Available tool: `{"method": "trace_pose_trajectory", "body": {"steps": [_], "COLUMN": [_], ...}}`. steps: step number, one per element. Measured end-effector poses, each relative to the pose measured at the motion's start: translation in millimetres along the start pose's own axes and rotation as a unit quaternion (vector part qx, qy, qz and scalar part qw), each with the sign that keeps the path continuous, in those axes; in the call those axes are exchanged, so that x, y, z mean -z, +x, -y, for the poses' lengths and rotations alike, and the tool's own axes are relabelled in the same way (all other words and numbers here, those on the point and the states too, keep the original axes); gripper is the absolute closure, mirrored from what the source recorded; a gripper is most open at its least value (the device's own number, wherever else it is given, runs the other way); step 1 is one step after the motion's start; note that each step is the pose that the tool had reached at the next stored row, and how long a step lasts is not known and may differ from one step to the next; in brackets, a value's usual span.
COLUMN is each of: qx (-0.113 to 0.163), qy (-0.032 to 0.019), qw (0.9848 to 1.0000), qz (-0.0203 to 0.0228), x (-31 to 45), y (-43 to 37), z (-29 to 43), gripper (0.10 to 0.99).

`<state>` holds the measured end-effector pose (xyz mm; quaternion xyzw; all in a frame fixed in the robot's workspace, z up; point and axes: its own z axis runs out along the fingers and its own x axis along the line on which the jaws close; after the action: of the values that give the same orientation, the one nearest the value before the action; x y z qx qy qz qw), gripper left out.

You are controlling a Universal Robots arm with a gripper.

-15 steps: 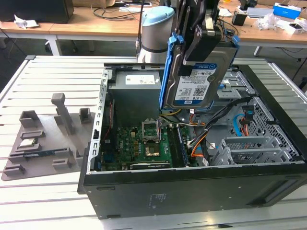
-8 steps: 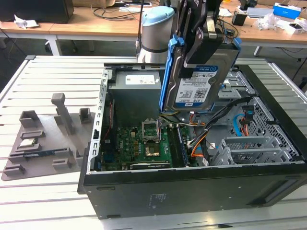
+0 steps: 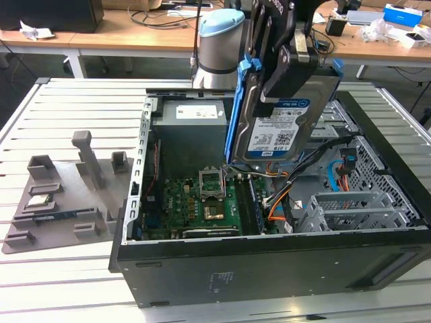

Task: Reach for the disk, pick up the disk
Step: 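Pick up the disk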

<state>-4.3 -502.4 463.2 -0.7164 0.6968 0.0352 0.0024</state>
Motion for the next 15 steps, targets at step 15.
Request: {"method": "trace_pose_trajectory", "body": {"steps": [15], "qx": [-0.001], "qy": [-0.0003], "qw": [0.9999], "qz": [-0.0126], "x": [1.2], "y": [33.0], "z": [-0.9], "gripper": [0.714]}}
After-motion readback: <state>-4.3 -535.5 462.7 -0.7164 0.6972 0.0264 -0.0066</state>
